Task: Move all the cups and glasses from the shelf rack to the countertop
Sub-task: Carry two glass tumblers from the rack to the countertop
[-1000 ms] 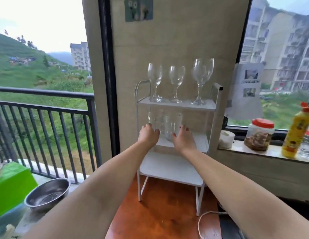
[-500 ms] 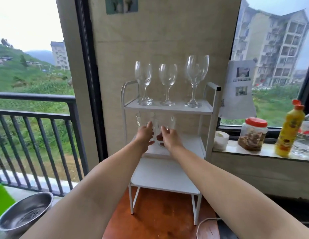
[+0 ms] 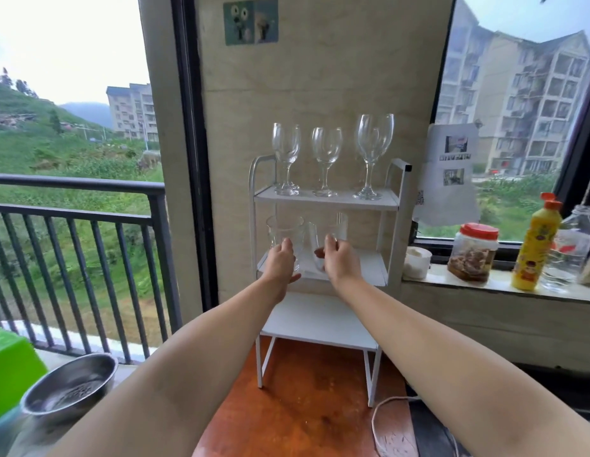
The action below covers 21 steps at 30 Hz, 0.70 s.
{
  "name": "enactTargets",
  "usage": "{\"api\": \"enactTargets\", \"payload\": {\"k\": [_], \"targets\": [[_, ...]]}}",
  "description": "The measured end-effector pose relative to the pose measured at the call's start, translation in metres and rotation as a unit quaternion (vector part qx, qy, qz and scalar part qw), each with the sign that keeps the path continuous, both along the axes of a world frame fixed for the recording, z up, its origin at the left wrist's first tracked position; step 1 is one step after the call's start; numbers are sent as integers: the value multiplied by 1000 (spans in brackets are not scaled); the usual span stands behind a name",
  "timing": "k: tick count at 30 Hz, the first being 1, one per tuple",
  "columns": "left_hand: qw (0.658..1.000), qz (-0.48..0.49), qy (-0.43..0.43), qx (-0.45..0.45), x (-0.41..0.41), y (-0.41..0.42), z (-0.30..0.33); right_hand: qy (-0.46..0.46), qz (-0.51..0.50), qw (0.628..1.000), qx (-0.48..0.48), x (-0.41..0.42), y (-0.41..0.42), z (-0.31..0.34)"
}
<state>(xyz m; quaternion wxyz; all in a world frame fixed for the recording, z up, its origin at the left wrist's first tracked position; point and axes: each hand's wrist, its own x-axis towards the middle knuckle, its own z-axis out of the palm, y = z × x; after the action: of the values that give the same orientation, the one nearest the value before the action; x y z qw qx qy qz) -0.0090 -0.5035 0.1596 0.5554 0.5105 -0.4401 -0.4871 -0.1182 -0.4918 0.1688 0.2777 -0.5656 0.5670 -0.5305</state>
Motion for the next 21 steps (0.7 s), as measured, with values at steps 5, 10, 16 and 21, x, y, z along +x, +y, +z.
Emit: {"api": "enactTargets", "payload": {"k": [5, 10, 16, 21], "targets": [[1000, -10, -4, -22, 3, 35, -3, -29, -23, 999, -8, 5, 43, 0], [999, -28, 13, -34, 10, 99, -4, -69, -73, 995, 13, 13, 105, -10], [998, -62, -23, -1, 19, 181, -40, -121, -117, 984, 52, 12, 200, -43], [991, -108, -60, 47, 5, 237, -90, -161, -158, 967, 117, -15, 278, -81]]}}
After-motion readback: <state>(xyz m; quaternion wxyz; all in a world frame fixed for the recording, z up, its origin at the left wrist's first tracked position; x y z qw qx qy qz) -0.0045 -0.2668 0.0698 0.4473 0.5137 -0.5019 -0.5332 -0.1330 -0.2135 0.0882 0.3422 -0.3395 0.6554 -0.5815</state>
